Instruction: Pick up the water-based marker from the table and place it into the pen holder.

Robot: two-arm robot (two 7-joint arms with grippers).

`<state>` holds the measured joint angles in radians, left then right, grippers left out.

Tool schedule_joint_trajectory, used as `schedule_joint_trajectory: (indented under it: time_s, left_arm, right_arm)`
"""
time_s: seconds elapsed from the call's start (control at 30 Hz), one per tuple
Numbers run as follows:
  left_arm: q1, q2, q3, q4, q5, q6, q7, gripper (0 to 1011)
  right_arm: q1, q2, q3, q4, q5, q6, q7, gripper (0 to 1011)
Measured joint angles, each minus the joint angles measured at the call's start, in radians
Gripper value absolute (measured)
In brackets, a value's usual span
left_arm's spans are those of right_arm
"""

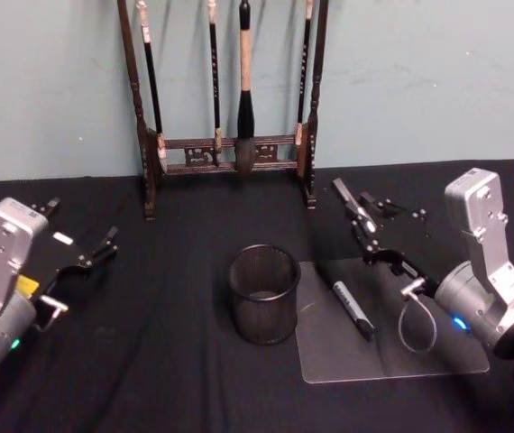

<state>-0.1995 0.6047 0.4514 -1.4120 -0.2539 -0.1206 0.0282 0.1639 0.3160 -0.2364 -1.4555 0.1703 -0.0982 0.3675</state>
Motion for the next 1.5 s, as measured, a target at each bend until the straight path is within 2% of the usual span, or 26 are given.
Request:
schedule_joint_trajectory:
  time_s: [0.83, 1.0, 1.03, 1.13, 1.23, 1.5]
  left_arm:
    - [0.000, 0.000, 0.000, 0.000, 0.000, 0.000, 0.000, 1001]
    - [0.000, 0.000, 0.000, 0.000, 0.000, 0.000, 0.000, 1001]
    - [0.000, 0.000, 0.000, 0.000, 0.000, 0.000, 0.000, 1001]
    - [0.000, 0.000, 0.000, 0.000, 0.000, 0.000, 0.000, 1001]
    - [0.000, 0.000, 0.000, 0.000, 0.000, 0.000, 0.000, 1001]
    - [0.000, 0.000, 0.000, 0.000, 0.000, 0.000, 0.000, 1001]
  right_arm:
    - [0.067, -0.007, -0.110, 0.020, 0.062, -0.056, 0.089, 214]
    - [0.067, -0.007, -0.110, 0.020, 0.062, -0.056, 0.089, 214]
    - [0.086, -0.007, -0.137, 0.032, 0.069, -0.061, 0.108, 214]
    - [0.086, -0.007, -0.137, 0.032, 0.069, -0.061, 0.108, 214]
    - [0.118, -0.010, -0.171, 0.063, 0.071, -0.073, 0.127, 214]
    - [0.164, -0.026, -0.214, 0.106, 0.067, -0.093, 0.146, 214]
